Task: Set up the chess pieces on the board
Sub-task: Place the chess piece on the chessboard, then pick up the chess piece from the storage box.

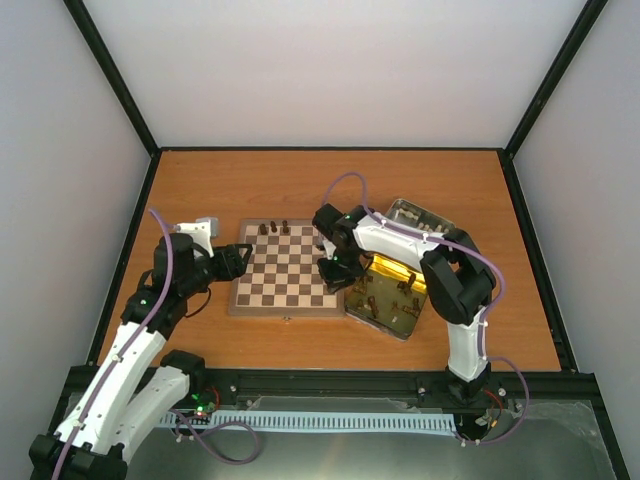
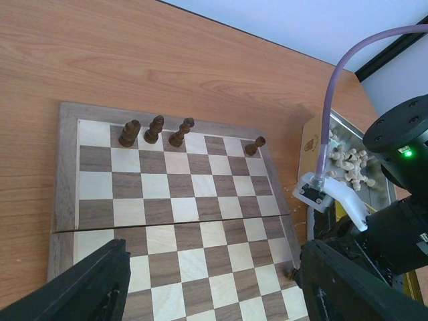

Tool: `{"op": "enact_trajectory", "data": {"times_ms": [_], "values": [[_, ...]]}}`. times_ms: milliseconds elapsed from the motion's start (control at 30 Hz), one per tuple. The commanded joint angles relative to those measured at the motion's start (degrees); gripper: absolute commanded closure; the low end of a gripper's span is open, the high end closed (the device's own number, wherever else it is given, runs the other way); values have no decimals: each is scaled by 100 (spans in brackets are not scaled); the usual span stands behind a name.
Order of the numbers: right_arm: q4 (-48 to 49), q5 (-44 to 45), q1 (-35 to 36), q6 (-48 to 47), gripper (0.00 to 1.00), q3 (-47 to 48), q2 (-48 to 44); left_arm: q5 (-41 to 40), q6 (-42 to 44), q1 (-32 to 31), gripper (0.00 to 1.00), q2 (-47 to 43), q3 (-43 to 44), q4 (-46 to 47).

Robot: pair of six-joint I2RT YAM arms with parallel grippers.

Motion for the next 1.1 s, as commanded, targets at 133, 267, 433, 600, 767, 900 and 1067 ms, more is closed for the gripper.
{"op": "enact_trajectory", "data": {"times_ms": [133, 267, 433, 600, 767, 900, 1067], "values": [[-208, 1, 48, -118, 85, 328, 174, -95, 134, 20, 30, -104, -1, 123], [-193, -32, 48, -120, 83, 380, 203, -96, 134, 24, 30, -103, -2, 123], [-106, -104, 53, -88, 80, 375, 160, -96, 137, 23, 30, -103, -1, 117], [30, 248, 132, -98, 77, 232, 3, -95, 134, 24, 30, -99, -4, 123], [142, 557, 258, -22, 78, 91, 10, -72, 143, 24, 30, -77, -1, 132], [210, 878, 276, 61, 88, 52, -20, -68, 143, 24, 30, -77, -7, 126], [461, 1317, 277, 43, 94, 183, -192, -78, 134, 24, 30, -69, -10, 132]]}}
